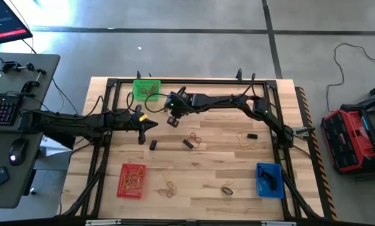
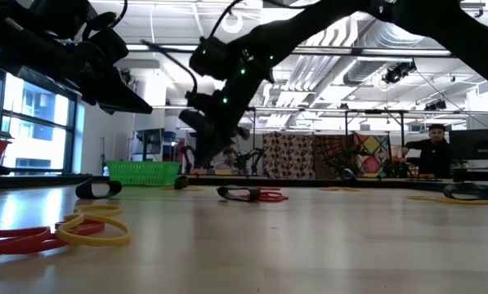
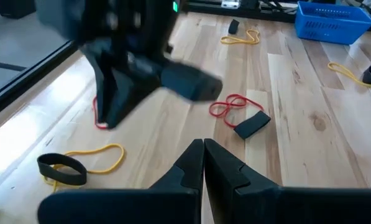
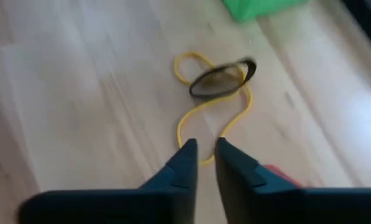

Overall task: Sort rubber bands into baskets
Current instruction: Put the yellow rubber band into the red bin

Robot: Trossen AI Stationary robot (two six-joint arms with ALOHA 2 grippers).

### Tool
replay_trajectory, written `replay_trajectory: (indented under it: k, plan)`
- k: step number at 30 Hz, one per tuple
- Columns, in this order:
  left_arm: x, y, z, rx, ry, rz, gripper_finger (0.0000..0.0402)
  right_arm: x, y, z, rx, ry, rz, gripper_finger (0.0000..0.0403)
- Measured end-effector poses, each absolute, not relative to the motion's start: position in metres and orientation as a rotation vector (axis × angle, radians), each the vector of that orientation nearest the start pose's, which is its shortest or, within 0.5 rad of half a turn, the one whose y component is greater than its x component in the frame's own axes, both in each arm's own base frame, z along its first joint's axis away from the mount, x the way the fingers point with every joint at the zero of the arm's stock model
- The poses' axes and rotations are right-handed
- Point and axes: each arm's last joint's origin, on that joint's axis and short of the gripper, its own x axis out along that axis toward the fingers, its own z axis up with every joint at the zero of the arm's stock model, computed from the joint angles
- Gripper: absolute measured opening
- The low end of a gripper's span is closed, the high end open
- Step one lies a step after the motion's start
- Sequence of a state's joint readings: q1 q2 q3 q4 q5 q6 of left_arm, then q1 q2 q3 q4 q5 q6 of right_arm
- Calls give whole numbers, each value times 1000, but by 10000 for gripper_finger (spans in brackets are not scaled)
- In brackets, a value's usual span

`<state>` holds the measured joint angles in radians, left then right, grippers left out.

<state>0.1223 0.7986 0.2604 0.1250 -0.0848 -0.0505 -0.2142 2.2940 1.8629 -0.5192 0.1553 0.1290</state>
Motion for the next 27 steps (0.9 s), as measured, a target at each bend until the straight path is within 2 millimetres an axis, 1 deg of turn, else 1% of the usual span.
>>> replay_trajectory:
  k: [5,8,12,14,19,23,27]
  plan:
    - [164,23,180,-56,409,220,2,493,-112,158,183,906,-430,128]
    - [164,22,179,-56,412,218,2,495,-114,146,167,918,-481,174]
    - [164,22,179,-55,414,219,2,496,-115,134,158,936,-498,214]
    - [164,22,179,-55,413,219,2,496,-117,131,159,937,-502,223]
    - [164,22,180,-55,410,219,2,498,-118,126,160,922,-503,222]
    - [164,22,180,-56,411,219,2,501,-119,119,176,915,-479,211]
    - [164,22,179,-56,414,217,2,502,-119,111,183,923,-474,189]
